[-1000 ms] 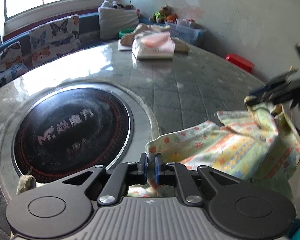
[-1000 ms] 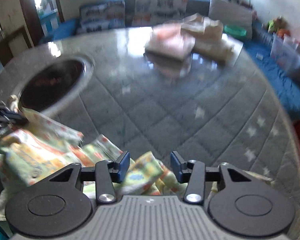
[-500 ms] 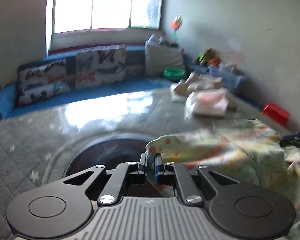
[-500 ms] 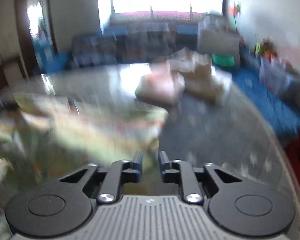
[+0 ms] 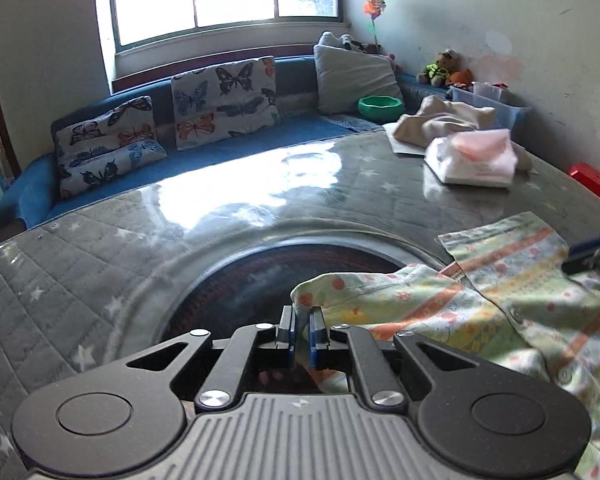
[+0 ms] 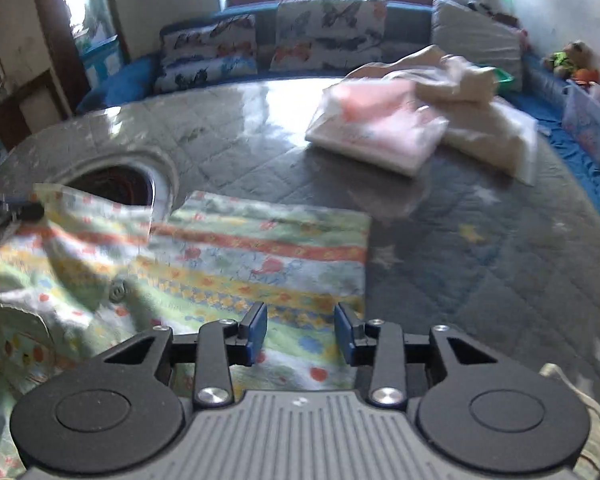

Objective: Fold clothes

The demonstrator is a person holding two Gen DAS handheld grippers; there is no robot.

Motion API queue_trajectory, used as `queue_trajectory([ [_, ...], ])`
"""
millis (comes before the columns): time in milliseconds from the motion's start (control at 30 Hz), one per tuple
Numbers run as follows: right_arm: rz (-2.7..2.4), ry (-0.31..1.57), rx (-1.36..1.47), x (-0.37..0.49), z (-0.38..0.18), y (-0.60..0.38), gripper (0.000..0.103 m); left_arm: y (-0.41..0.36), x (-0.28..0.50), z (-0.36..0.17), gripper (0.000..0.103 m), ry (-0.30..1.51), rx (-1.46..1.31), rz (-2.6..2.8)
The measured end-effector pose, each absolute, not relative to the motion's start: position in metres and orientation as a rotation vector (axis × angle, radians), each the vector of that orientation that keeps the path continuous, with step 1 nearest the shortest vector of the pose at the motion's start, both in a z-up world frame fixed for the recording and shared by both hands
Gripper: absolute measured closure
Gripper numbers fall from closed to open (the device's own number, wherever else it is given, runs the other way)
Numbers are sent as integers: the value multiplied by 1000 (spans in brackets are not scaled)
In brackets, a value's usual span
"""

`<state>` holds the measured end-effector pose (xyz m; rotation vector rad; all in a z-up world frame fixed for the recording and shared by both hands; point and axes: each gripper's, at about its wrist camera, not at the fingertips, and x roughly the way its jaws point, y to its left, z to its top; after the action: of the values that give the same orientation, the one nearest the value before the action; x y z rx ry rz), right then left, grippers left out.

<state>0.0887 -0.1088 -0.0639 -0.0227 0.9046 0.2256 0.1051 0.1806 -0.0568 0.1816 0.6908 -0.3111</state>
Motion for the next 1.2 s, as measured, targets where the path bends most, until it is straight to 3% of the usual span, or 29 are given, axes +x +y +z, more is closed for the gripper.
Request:
queue_trajectory([
  [133, 269, 884, -94, 100, -70, -77, 54, 200, 119, -58, 96, 709, 180, -273],
  [633, 338, 826, -264, 149, -76, 12, 46, 296, 154, -60, 94, 785, 114, -46],
  [733, 357, 807, -268, 148, -72, 20, 46, 316, 148, -55, 85, 796, 87, -22],
  [900, 417, 835, -273, 140, -75, 34, 46, 338, 103, -46, 58, 832, 82, -11],
  [1200, 389, 826, -278, 152, -79, 53, 44, 317, 25, -58, 56, 847, 212, -152],
])
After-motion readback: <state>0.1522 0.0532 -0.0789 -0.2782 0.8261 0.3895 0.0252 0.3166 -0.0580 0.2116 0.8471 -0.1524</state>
